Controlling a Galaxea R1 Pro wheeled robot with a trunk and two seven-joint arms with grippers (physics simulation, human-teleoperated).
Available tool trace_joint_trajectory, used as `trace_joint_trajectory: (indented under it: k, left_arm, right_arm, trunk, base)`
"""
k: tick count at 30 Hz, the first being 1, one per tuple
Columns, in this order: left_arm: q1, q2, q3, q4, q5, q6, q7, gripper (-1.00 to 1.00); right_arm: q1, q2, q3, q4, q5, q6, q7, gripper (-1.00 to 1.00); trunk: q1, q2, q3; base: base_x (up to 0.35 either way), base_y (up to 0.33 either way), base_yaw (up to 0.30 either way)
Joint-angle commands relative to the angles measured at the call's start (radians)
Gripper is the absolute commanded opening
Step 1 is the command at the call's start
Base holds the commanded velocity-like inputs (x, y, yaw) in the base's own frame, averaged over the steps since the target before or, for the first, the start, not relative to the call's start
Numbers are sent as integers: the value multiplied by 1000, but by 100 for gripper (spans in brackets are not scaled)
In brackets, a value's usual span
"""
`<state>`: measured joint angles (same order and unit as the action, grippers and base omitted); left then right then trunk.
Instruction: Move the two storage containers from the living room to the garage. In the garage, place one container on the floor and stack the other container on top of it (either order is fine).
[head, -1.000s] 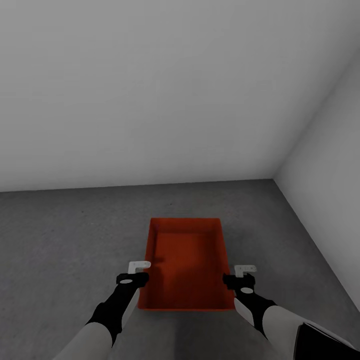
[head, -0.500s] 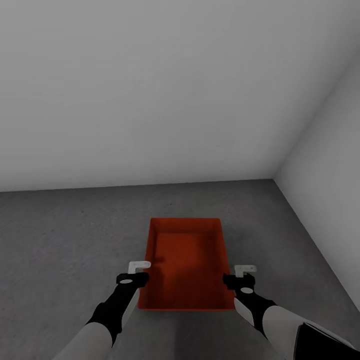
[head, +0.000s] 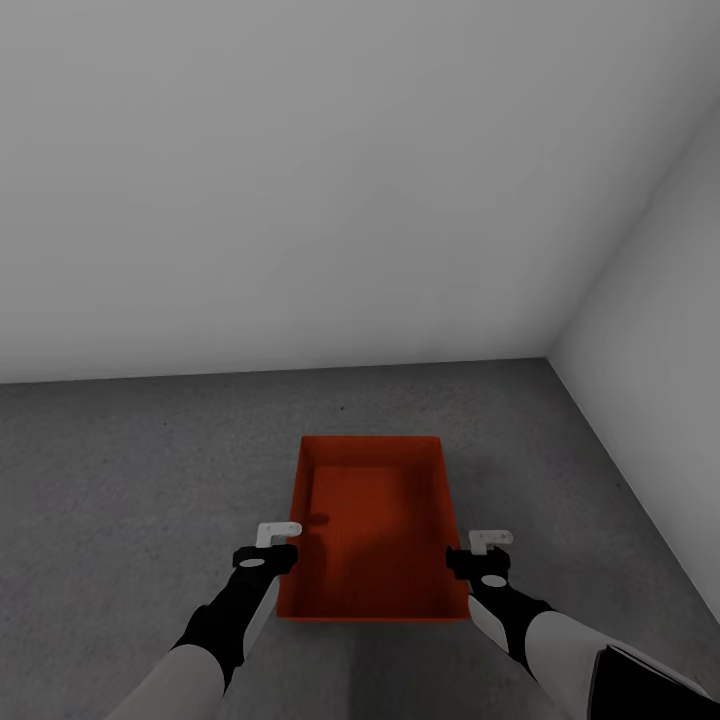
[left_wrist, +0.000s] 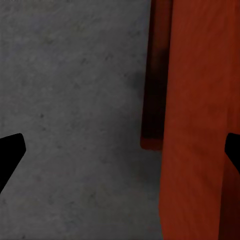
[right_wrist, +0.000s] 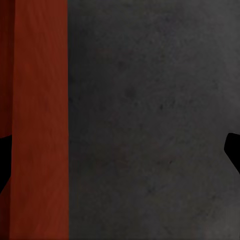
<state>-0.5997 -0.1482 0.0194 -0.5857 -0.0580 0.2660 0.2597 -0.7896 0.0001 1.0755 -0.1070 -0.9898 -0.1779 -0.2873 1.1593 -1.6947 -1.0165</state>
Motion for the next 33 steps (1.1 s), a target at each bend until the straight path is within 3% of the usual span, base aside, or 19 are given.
trace_joint_trajectory:
  k: [1,9,33]
  left_arm:
    - [0,-1,2,-2,-6,6,1,100]
    - [0,-1,2,-2,-6,7,1,100]
    - [0,-1,2,1,0,16,0,100]
  right_arm:
    - [0,0,7,0,-10,-3,-4,100]
    - [-1,0,7,0,-10,-3,-5,100]
    - [-1,0,7,0,-11,-3,-4,100]
  trunk:
    - [0,0,-1]
    - [0,0,-1]
    - [-92,168,75]
  base:
    - [0,0,0]
    - [0,0,0]
    - [0,0,0]
